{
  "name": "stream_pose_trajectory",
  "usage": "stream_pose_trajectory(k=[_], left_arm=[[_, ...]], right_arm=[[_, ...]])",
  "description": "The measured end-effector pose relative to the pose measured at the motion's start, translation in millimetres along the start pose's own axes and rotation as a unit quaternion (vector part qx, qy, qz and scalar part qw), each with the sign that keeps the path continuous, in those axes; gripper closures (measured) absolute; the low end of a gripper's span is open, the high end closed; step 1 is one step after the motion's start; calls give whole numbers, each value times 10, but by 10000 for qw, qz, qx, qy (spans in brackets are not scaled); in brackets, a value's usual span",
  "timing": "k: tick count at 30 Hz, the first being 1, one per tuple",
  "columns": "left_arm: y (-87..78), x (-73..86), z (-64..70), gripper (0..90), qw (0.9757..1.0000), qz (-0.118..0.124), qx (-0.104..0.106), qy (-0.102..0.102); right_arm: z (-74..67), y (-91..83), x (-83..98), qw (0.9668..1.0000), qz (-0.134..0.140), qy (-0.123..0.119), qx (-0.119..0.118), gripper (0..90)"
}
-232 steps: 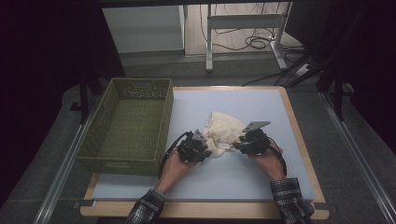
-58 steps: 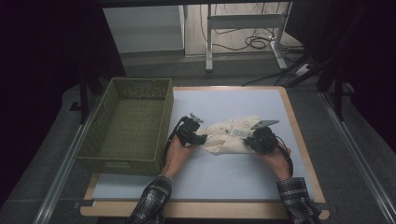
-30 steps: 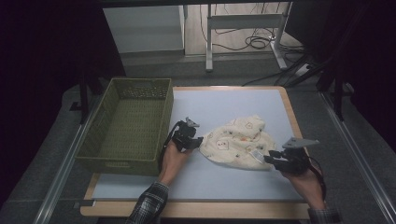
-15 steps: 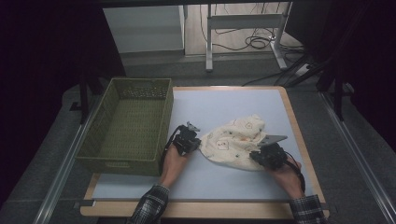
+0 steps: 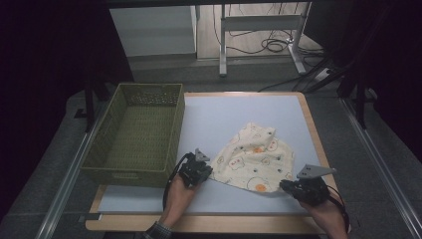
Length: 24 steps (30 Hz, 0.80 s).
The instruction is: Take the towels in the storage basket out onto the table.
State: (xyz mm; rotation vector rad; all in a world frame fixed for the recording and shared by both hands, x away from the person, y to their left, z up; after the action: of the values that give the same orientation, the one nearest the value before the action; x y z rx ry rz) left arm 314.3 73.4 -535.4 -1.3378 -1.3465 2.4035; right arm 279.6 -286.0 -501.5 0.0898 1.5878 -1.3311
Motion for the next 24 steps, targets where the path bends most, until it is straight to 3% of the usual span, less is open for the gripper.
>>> stream_pose_trajectory(k=[4, 7, 9, 10, 14, 16, 21, 24], left_arm=[[-121, 183, 77, 853, 10000, 33, 73, -26], [-211, 300, 112, 844, 9999, 49, 131, -83], [-239, 305, 104, 743, 9999, 128, 73, -58], [-243, 281, 93, 660, 9998, 202, 15, -56], [-195, 90, 60, 571, 9990, 450, 48, 19], [-117, -38, 49, 540, 9991, 424, 35, 88], [80, -371, -78, 527, 9991, 377, -71, 171], [186, -572, -187, 515, 9988, 324, -191, 299]], right_arm=[[-78, -33, 160, 9998, -115, 56, -155, 832], [-114, -75, 228, 9995, -174, 97, -238, 777], [-85, -119, 216, 9997, -94, 128, -184, 729], [-52, -134, 193, 9997, -54, 166, -146, 705], [132, -72, 57, 9997, 15, 216, 133, 660], [250, 32, -15, 9993, 4, 289, 226, 657], [566, 335, -235, 9974, -82, 576, 422, 666], [694, 456, -348, 9966, -99, 592, 561, 672]])
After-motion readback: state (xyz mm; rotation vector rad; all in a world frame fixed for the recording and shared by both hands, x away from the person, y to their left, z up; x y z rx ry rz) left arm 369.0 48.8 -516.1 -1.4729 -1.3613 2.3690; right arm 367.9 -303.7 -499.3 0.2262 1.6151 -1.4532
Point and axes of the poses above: each handheld gripper's, and its own axes: y roughly forward along the jaws, x roughly out of its underside, z roughly to its right, the point moved 1 cm from there along y, roughly forward along the jaws, and after that the axes turned 12 degrees about x, right-handed, at the moved point
